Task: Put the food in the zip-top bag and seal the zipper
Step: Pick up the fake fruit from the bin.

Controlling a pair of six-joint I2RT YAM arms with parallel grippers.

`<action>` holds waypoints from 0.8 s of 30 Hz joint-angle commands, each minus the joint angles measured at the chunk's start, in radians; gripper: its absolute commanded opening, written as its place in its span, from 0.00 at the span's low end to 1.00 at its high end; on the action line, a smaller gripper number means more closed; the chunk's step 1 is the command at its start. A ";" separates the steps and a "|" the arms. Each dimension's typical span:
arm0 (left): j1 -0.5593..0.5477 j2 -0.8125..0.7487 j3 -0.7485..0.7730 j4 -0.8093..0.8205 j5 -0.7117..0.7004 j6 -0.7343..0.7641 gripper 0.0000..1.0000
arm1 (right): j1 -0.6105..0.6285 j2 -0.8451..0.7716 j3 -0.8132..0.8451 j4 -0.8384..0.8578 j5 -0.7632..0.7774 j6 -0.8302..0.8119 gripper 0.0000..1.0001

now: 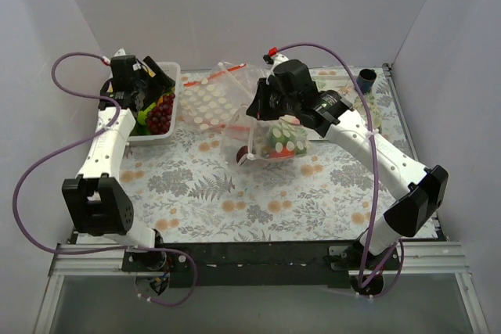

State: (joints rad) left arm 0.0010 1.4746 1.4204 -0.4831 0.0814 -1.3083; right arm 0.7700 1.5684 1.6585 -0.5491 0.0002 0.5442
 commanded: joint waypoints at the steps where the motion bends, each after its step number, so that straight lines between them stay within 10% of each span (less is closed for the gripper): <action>1: 0.106 0.064 0.066 -0.045 -0.155 0.029 0.79 | -0.015 -0.014 -0.015 0.084 -0.023 -0.012 0.01; 24: 0.203 0.670 0.509 0.167 -0.264 0.118 0.98 | -0.015 -0.131 -0.265 0.241 -0.141 -0.063 0.01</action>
State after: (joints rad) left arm 0.1959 2.1677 1.9278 -0.4377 -0.1280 -1.2400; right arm 0.7547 1.4715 1.4143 -0.3836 -0.1059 0.4995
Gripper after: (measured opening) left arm 0.968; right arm 0.023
